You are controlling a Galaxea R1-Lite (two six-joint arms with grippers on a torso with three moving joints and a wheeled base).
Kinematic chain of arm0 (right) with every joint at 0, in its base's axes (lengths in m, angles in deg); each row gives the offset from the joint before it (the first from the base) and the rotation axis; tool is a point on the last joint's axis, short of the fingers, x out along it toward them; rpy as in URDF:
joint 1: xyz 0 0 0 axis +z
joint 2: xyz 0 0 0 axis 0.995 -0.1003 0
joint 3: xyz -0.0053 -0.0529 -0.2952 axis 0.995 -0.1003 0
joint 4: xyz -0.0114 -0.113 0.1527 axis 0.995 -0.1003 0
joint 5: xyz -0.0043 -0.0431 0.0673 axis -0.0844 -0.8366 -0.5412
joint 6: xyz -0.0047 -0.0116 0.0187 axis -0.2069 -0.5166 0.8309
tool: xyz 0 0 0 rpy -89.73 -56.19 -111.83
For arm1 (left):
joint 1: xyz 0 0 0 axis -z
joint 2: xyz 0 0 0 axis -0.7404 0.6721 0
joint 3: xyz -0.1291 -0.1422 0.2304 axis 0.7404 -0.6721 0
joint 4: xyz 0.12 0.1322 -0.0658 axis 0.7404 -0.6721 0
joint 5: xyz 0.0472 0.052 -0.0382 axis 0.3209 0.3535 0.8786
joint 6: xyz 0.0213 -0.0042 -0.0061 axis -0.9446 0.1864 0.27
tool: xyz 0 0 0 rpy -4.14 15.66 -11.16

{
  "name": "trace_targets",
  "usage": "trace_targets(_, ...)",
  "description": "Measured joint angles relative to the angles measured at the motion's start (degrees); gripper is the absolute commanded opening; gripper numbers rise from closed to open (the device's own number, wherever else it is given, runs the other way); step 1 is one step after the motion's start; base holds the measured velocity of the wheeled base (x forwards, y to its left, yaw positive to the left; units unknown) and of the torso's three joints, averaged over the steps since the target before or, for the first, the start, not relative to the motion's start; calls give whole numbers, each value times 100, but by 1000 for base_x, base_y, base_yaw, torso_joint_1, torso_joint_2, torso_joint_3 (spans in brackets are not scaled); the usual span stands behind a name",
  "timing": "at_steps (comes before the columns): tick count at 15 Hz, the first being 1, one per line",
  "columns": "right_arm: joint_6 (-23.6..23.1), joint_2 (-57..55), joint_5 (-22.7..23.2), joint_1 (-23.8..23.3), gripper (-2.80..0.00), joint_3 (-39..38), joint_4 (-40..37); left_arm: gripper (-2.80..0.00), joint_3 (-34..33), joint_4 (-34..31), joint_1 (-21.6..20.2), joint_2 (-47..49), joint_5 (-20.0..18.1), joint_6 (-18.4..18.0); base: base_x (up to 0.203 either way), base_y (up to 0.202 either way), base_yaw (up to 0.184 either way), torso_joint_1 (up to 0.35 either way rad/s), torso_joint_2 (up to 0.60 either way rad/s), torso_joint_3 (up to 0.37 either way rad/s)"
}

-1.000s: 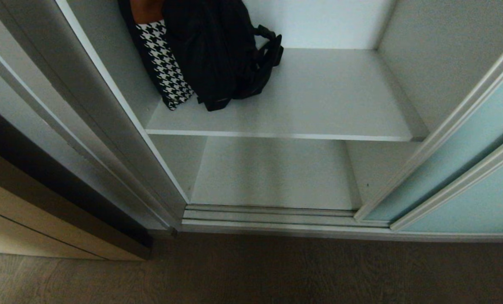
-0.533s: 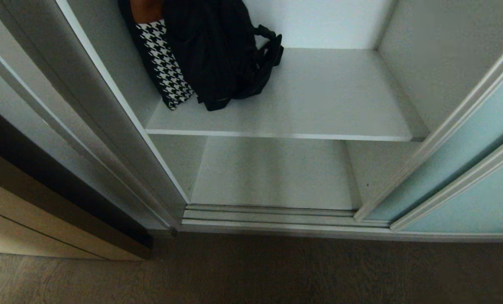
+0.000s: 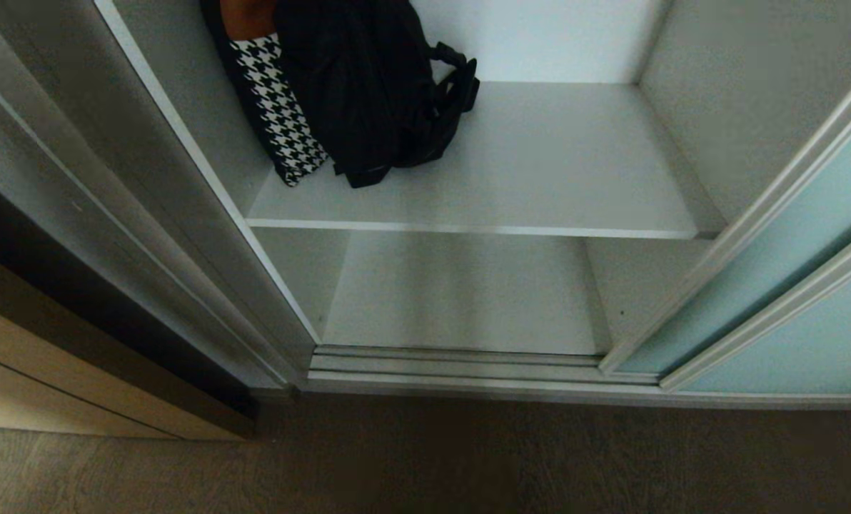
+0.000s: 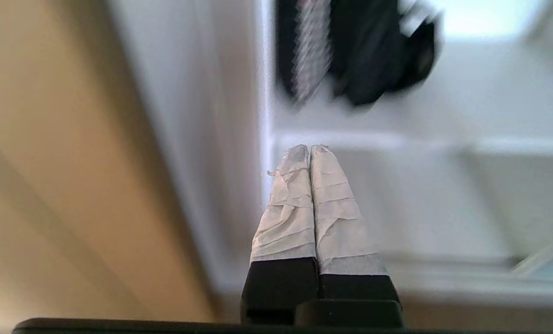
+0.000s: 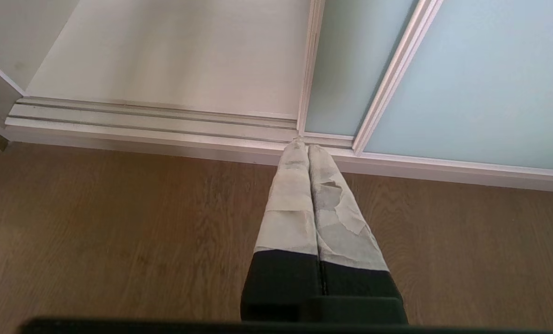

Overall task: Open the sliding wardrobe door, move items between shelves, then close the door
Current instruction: Place the bag on the lower shelf

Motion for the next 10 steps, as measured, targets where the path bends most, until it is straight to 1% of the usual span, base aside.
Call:
trace_targets(3, 0, 0, 0, 0, -280, 0, 0, -280, 996, 644, 12, 1319, -584, 185, 0, 0, 0, 0, 0, 0)
trace_targets(6, 0, 0, 1, 0, -280, 0, 0, -280, 1583, 926, 176, 2350, -1099, 351, 0, 0, 0, 0, 0, 0)
trace_targets(8, 0, 0, 0, 0, -280, 0, 0, -280, 1742, 1092, 508, 2904, -1251, 385, 0, 0, 0, 0, 0, 0)
trace_targets(10, 0, 0, -2, 0, -280, 0, 0, -280, 1813, 1313, 927, 3331, -1255, 367, 0, 0, 0, 0, 0, 0)
